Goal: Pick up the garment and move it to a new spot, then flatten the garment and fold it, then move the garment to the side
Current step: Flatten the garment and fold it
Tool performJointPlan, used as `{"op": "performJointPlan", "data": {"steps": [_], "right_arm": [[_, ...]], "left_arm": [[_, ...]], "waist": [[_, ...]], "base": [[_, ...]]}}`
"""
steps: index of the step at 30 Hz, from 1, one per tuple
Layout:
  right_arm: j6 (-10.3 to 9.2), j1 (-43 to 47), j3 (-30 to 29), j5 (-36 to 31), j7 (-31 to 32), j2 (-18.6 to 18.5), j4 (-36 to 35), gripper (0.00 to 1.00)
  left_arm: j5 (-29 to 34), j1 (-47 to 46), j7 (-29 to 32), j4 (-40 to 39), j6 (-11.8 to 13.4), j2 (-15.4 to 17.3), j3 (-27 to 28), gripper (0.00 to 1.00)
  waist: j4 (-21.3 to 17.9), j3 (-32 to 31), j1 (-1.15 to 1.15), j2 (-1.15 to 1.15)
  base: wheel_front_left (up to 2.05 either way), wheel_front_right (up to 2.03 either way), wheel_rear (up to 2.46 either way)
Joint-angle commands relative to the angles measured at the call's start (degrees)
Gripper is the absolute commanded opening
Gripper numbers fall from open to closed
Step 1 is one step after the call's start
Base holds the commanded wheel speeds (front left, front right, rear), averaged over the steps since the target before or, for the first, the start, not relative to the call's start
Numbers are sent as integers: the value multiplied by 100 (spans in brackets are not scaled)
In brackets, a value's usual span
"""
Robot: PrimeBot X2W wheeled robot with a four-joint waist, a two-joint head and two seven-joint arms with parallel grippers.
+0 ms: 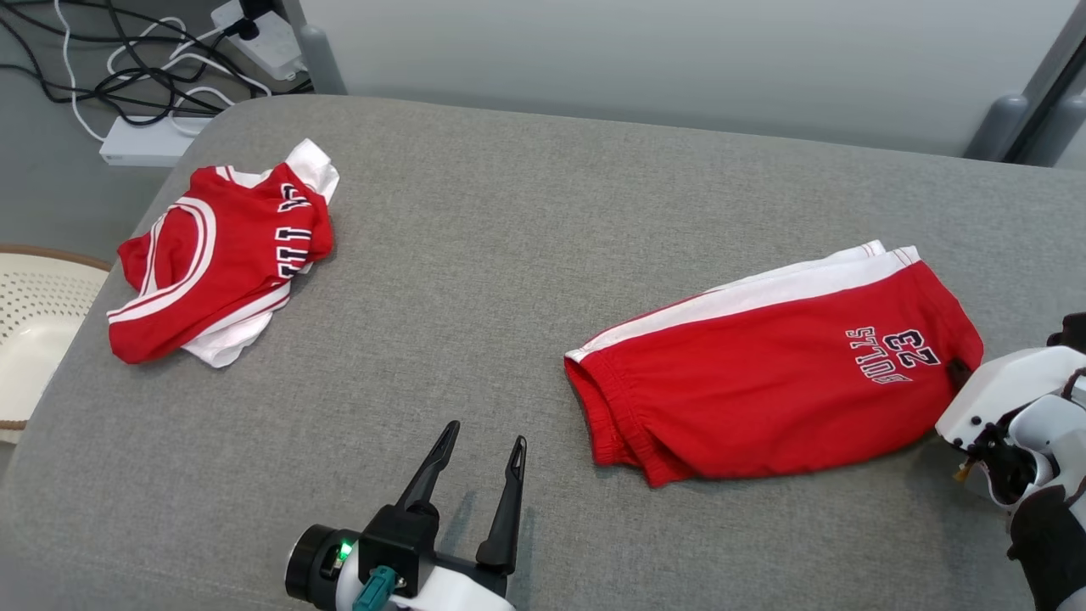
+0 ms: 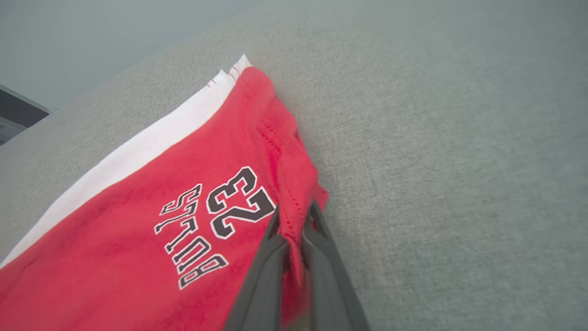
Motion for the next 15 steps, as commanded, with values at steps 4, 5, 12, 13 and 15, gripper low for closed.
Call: {"op": "performJointPlan", "data": {"steps": [4,5,12,13,15], "right_arm": [[0,287,196,115,-261,54,-256,0],[0,348,216,150,-298,66,-290,0],[0,611,394,312,-421,82,-405,100],[0,593,399,329,-420,80,-388,100],[0,551,378,380,-449,57,-357,100]], "left_arm": [[98,-132,-59,-120,-9,10,199,100],[110,-125,-59,-116,-6,12,199,100],[140,-106,-59,-88,-25,9,173,100],[143,-113,-59,-81,-29,7,164,100],[145,-132,-59,-73,-37,4,155,100]], "waist": [[-234,-127,0,0],[-277,-149,0,0],[-481,-234,0,0],[-481,-239,0,0],[-458,-241,0,0]], "base": [[0,0,0],[0,0,0],[0,0,0],[0,0,0],[0,0,0]]}}
